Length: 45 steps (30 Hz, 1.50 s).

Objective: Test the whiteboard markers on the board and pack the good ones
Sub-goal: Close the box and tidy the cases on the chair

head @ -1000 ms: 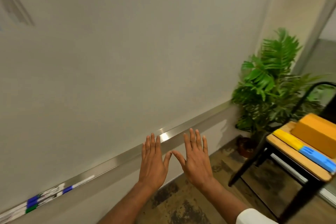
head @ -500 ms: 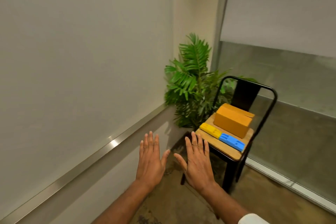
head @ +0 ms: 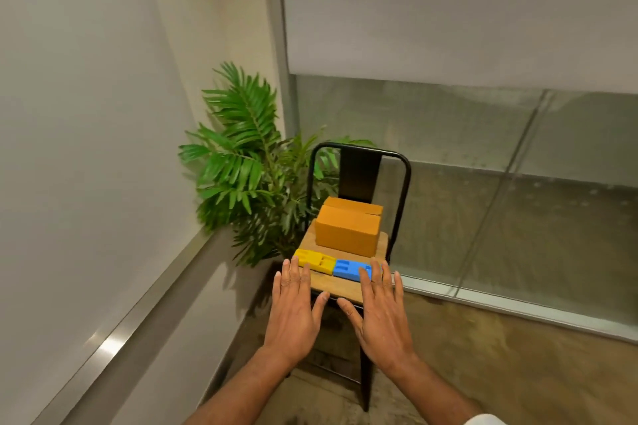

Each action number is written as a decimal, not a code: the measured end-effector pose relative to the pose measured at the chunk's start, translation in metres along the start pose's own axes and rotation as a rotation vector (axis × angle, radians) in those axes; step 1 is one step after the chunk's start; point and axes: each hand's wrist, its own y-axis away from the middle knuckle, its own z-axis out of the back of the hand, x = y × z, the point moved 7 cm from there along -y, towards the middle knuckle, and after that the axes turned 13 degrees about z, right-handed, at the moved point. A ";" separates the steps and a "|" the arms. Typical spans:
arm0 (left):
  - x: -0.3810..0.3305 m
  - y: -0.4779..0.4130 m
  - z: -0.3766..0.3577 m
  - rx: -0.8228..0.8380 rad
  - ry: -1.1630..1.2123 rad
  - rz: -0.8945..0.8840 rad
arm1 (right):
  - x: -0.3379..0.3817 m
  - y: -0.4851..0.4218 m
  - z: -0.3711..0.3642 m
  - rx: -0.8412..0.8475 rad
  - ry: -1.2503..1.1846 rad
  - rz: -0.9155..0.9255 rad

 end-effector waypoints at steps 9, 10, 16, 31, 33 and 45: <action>-0.017 -0.082 -0.053 0.107 -0.027 -0.179 | -0.051 -0.037 -0.038 0.069 0.003 -0.170; -0.019 -0.089 -0.059 0.128 -0.034 -0.179 | -0.058 -0.041 -0.043 0.082 0.008 -0.176; -0.024 -0.125 -0.111 0.234 -0.106 -0.116 | -0.102 -0.066 -0.084 0.155 -0.032 -0.161; -0.038 -0.173 -0.225 0.250 -0.069 0.015 | -0.180 -0.104 -0.183 0.302 -0.235 -0.084; -0.035 -0.177 -0.233 0.228 -0.070 0.027 | -0.180 -0.109 -0.194 0.323 -0.260 -0.071; -0.017 -0.184 -0.271 0.116 -0.107 0.022 | -0.177 -0.117 -0.246 0.338 -0.265 0.033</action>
